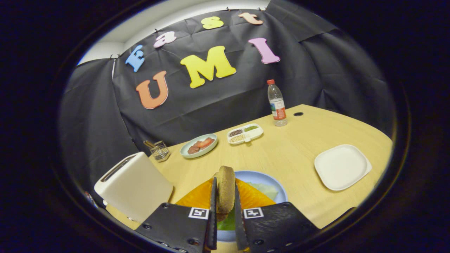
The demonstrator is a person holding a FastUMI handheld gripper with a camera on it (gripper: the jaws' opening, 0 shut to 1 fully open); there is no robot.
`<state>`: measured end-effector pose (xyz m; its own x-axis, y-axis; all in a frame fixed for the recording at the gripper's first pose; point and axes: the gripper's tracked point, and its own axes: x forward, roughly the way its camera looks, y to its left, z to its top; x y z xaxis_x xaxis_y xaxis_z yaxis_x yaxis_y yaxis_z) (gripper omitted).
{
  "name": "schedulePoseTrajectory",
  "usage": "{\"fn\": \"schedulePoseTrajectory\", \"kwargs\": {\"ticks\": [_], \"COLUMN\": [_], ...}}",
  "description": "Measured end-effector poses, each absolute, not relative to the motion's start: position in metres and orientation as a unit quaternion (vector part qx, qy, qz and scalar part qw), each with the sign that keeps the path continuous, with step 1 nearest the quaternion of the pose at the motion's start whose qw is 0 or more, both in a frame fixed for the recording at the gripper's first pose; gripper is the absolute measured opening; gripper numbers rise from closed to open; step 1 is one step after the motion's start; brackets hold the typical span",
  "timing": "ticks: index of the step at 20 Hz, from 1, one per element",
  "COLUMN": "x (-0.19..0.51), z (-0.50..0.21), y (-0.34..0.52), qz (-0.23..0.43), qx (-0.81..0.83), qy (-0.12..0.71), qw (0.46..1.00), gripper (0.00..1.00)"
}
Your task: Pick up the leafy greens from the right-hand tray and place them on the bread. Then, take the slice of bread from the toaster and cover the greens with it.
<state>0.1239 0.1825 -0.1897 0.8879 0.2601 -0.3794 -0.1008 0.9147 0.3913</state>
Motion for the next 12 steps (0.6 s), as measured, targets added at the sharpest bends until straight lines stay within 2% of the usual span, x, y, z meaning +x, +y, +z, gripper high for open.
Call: {"fn": "schedulePoseTrajectory", "kwargs": {"ticks": [3,9,12], "x": [0.123,0.123,0.115], "z": [-0.204,-0.211,-0.184], "y": [0.171,0.145,0.126], "qz": [0.087,0.070,0.061], "qx": [0.188,0.161,0.132], "qy": [0.231,0.228,0.191], "qw": [0.951,0.958,0.971], "gripper": [0.33,0.50,0.73]}}
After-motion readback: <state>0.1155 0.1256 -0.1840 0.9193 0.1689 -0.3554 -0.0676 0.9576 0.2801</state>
